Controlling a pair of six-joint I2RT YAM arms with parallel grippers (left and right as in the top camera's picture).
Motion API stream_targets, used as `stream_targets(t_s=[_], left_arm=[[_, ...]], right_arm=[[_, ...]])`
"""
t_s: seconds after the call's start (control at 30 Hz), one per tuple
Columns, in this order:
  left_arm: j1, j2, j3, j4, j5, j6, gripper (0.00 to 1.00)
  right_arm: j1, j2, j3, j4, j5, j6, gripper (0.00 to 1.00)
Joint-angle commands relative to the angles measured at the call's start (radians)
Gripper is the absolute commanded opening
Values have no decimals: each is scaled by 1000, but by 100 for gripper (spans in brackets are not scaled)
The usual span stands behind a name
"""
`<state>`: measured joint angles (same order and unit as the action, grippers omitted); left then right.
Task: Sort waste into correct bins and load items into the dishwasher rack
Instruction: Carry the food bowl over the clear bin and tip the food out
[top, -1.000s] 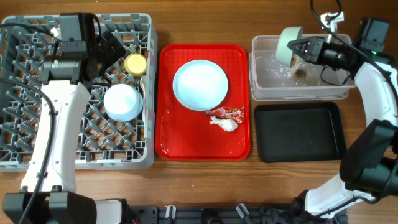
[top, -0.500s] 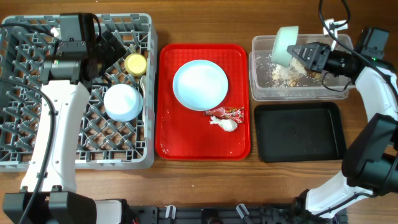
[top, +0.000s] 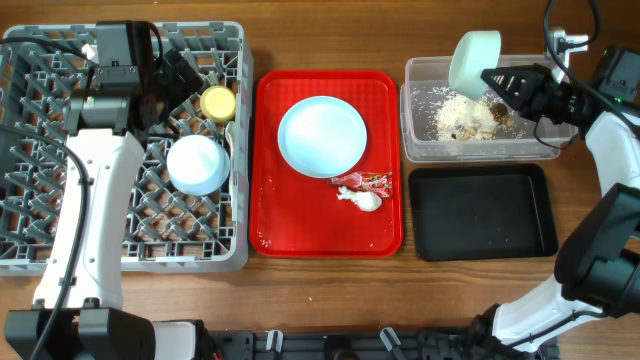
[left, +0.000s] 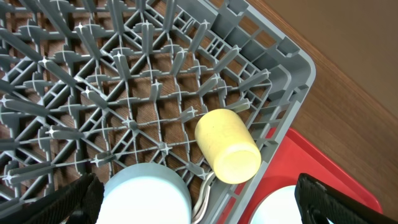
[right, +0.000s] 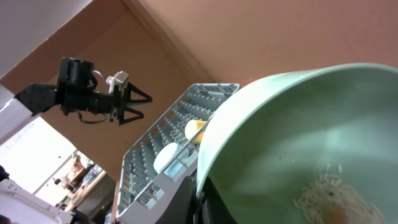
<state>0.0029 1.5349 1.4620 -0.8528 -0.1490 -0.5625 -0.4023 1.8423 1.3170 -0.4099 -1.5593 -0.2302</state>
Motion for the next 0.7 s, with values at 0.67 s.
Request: stream_targets(t_s=[0.67], left_arm=[[5, -9, 12, 3, -6, 8, 100]], right_arm=[[-3, 19, -3, 393, -47, 724, 4]])
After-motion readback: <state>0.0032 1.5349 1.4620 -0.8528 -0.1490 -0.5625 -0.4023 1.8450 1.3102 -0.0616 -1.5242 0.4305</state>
